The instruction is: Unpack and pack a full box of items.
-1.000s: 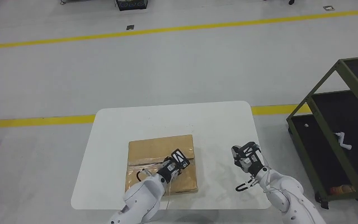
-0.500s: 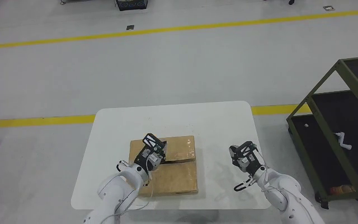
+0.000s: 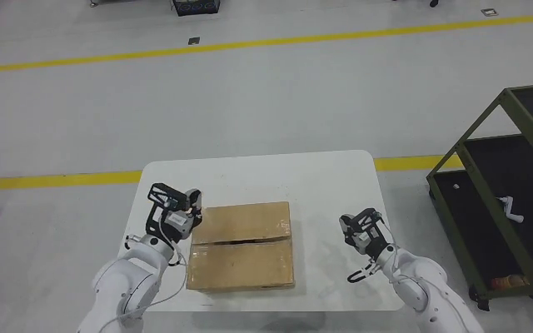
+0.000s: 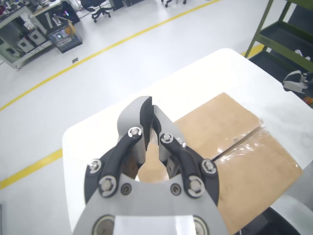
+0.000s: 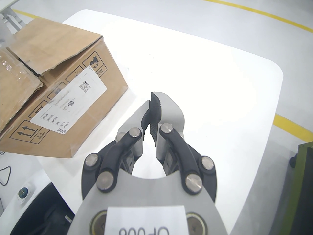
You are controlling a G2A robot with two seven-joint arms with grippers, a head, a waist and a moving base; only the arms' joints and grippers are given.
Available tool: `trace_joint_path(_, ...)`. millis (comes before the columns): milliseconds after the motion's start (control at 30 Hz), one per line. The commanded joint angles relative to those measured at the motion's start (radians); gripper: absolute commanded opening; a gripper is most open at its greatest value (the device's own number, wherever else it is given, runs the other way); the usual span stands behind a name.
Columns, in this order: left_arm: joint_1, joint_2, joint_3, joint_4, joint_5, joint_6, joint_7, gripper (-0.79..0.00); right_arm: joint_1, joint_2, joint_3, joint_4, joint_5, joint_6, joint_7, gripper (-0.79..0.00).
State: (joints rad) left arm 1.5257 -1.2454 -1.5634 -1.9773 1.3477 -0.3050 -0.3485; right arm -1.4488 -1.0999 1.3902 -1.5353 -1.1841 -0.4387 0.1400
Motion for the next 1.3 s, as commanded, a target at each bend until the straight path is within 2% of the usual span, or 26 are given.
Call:
trace_joint_path(0,0.014,0.004,-0.036,-0.012,-0.003,-0.003,0.001,-0.785,0.005,0.000,-0.001,0.004,0.005,-0.004,-0.002,-0.785)
trace_joint_path(100,0.035,0.009,-0.095,-0.027,-0.013,-0.007,0.000,-0.760,0.012,-0.001,-0.005,0.007,0.008,-0.009,-0.002,-0.785)
trace_joint_path(200,0.054,0.015,-0.154,-0.035,-0.007,0.003,-0.005,-0.677,0.017,-0.001,-0.007,0.011,0.009,-0.013,-0.003,-0.785)
trace_joint_path(233,0.060,0.016,-0.169,-0.036,-0.002,0.005,-0.006,-0.745,0.019,-0.001,-0.008,0.012,0.010,-0.013,-0.003,-0.785)
trace_joint_path(300,0.067,0.017,-0.196,-0.037,-0.004,0.026,-0.006,-0.785,0.021,-0.002,-0.009,0.015,0.010,-0.016,-0.005,-0.785)
trace_joint_path(467,0.082,0.021,-0.238,-0.035,0.003,0.050,0.001,-0.785,0.024,-0.002,-0.011,0.021,0.010,-0.020,-0.006,-0.785)
trace_joint_path(633,0.092,0.022,-0.241,-0.022,-0.006,0.046,-0.007,-0.776,0.021,-0.001,-0.008,0.026,0.011,-0.020,-0.010,-0.785)
trace_joint_path(667,0.094,0.022,-0.233,-0.021,-0.016,0.041,-0.013,-0.696,0.021,-0.001,-0.008,0.026,0.011,-0.021,-0.010,-0.785)
trace_joint_path(700,0.098,0.021,-0.222,-0.018,-0.030,0.035,-0.020,-0.536,0.020,-0.001,-0.006,0.027,0.011,-0.022,-0.011,-0.785)
trace_joint_path(733,0.101,0.021,-0.213,-0.016,-0.043,0.037,-0.028,-0.440,0.019,-0.001,-0.005,0.028,0.011,-0.021,-0.012,-0.785)
trace_joint_path(767,0.105,0.020,-0.202,-0.014,-0.052,0.038,-0.035,-0.262,0.018,0.000,-0.005,0.028,0.013,-0.023,-0.014,-0.785)
trace_joint_path(800,0.109,0.018,-0.192,-0.005,-0.071,0.050,-0.044,0.000,0.017,0.000,-0.004,0.030,0.014,-0.022,-0.015,-0.785)
trace_joint_path(1000,0.130,0.001,-0.148,0.042,-0.264,0.204,-0.106,0.000,0.011,0.001,-0.001,0.030,0.016,-0.026,-0.017,-0.785)
trace_joint_path(1133,0.156,-0.009,-0.142,0.064,-0.432,0.278,-0.130,0.000,0.011,0.001,-0.001,0.036,0.020,-0.035,-0.022,-0.785)
trace_joint_path(1267,0.170,-0.014,-0.128,0.090,-0.531,0.320,-0.153,0.000,0.013,0.001,-0.002,0.041,0.023,-0.044,-0.027,-0.785)
